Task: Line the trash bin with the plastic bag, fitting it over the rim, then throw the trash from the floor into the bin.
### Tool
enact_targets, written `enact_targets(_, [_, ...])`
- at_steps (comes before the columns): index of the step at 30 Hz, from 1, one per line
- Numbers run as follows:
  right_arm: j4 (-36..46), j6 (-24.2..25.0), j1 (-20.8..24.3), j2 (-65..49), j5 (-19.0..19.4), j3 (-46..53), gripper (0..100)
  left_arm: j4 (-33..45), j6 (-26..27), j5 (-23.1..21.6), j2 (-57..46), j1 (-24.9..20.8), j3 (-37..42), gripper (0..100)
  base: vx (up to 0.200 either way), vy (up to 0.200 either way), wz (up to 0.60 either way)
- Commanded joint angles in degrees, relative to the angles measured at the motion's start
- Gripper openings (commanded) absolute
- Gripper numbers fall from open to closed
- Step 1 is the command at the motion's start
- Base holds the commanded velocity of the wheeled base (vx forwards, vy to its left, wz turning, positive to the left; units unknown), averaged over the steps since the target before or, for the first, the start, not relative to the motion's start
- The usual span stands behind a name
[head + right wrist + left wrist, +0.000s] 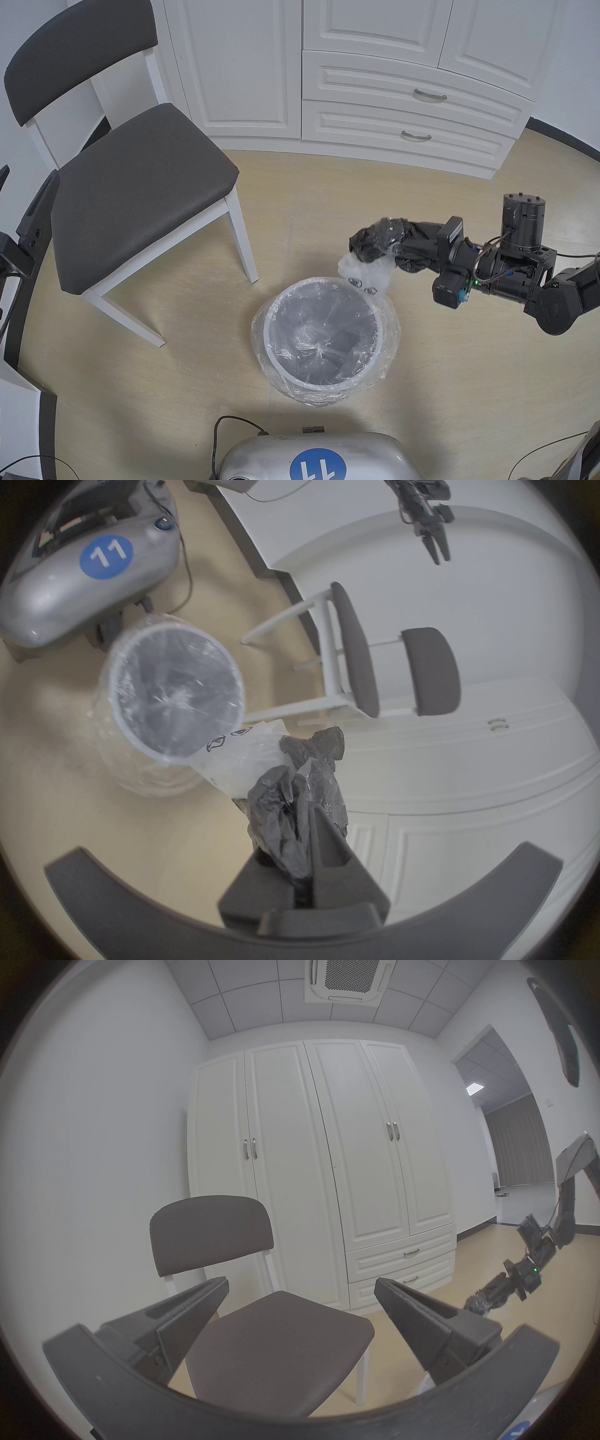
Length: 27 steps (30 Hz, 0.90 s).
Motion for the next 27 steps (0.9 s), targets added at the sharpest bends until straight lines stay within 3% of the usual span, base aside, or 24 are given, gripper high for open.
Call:
enact_targets(1, [9.97,-2.6,3.97,-2.89,-4.21,1.29,0,0.2,-0.4,-0.16,0.28,0.07,-0.17,100,0.0,0.0,0.0])
enact_targets(10, [24.12,-3.56,11.53,-0.52,-10.89,-4.51,0,0.2,-1.02,-3.68,0.37,0.86,-0.17,100,0.0,0.0,0.0])
enact_targets(15, [24.65,-3.65,13.2,3.08,-12.64,-6.62,0,-0.41,-4.09,-4.47,0.19,3.06,-0.96,100,0.0,0.0,0.0])
enact_targets(19, [24.65,-3.65,13.55,4.66,-13.79,-7.94,0,-0.41,-4.97,-7.89,0.1,5.61,-0.88,100,0.0,0.0,0.0])
enact_targets(27, [24.3,-3.65,14.17,8.36,-13.79,-10.14,0,-0.41,-5.68,-10.62,0.1,7.63,-0.52,100,0.0,0.0,0.0])
